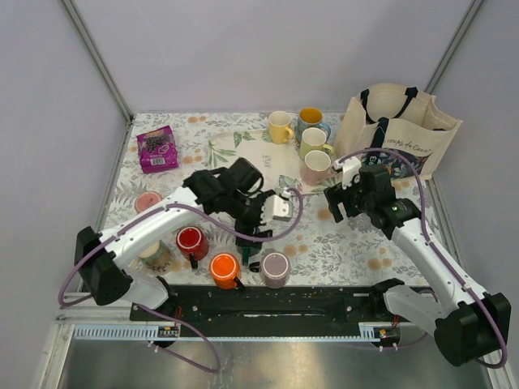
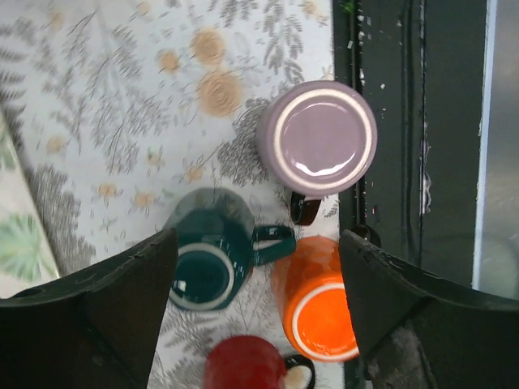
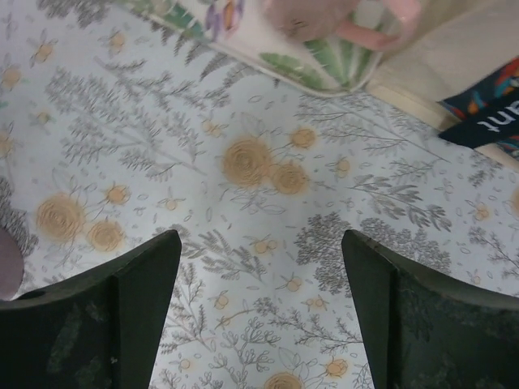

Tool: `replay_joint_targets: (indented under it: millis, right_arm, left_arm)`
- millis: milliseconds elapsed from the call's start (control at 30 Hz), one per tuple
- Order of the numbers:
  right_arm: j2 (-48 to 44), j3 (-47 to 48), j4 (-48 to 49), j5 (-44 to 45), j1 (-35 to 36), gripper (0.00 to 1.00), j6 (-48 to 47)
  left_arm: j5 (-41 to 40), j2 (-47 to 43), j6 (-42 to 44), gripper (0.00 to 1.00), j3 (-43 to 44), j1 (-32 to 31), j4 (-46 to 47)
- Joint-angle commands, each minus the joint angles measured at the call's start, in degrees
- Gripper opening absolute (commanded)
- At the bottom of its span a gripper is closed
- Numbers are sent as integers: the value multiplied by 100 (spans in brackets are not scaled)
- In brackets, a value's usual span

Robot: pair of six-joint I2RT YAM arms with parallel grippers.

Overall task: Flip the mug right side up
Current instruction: Turn over the cup at the center of the board.

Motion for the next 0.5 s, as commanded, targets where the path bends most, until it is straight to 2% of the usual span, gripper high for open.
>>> replay_joint_targets:
  millis: [0, 33, 100, 167, 333, 400, 467]
  right_arm:
    - [170, 588, 312, 148, -626, 90, 432]
    - [188, 675, 313, 96, -758, 90, 511]
    - [179, 764, 330, -36, -908, 90, 652]
    - [109, 755, 322, -107, -970, 90, 723]
    - [-76, 685, 41, -142, -1023, 90, 671]
    - [-163, 676, -39, -151, -1040, 90, 627]
    - [-251, 659, -57, -160, -1058, 90, 574]
  left_arm:
    - [211, 418, 1062, 84, 290, -559, 211]
    - [325, 524, 1124, 85, 263, -656, 219]
    - [519, 647, 1090, 98, 158, -858, 342]
    - [669, 691, 950, 98, -105, -1007, 666]
    - [380, 691, 721, 99, -913, -1342, 2019]
    - [344, 770, 799, 99, -1002, -1386, 2197]
    - [440, 998, 1079, 99, -889, -1395, 1979]
